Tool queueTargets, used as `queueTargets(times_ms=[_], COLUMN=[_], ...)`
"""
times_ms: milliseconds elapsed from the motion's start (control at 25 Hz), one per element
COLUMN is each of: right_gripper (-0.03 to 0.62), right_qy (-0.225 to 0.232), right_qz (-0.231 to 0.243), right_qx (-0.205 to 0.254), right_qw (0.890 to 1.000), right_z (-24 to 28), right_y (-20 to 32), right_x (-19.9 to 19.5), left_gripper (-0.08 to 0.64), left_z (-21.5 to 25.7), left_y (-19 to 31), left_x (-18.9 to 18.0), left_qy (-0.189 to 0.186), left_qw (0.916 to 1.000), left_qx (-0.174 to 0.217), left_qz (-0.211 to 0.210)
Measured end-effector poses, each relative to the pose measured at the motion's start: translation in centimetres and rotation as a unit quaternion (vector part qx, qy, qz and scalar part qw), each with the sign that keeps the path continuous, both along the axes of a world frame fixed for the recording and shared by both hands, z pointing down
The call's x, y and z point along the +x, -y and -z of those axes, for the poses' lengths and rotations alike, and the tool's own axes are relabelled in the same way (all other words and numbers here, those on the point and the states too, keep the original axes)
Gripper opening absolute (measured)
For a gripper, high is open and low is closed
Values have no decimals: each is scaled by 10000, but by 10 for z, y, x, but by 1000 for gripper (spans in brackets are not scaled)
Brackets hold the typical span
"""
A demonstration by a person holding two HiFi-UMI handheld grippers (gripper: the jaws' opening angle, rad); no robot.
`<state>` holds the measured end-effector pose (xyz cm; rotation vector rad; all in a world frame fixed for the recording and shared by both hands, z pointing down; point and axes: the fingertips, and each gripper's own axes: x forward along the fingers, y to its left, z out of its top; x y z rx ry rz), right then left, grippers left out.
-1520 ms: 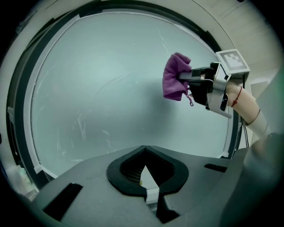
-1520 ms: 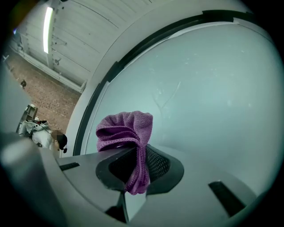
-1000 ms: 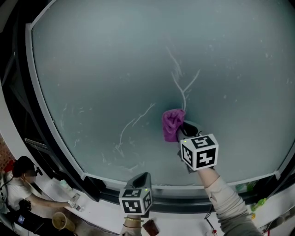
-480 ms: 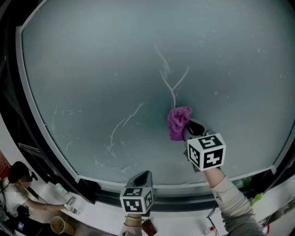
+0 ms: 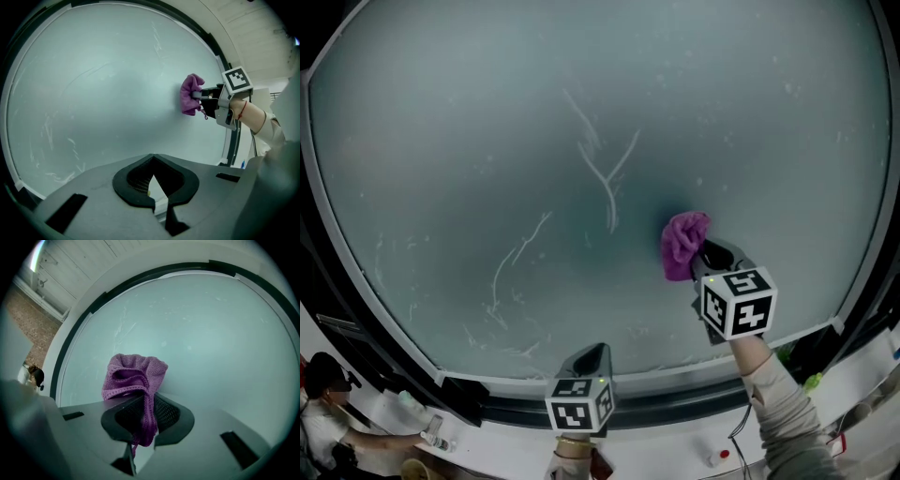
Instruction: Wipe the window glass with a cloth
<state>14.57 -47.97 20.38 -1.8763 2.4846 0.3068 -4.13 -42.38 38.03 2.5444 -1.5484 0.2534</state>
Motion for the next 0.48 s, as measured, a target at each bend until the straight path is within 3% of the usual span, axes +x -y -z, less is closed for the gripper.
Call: queueTargets(times_ms=[480], right_gripper=[51], right_qy=[168], right_qz=[-1027], right_qx=[-87], right_qw=[9945], right_z=[-7], right_y=[-9], right_x=[97], left_gripper=[5], left_z=[-2], left_y=[2], left_x=[53], left_qy=[-50], left_qw=[9982], left_qx=[-31], left_qz=[-592])
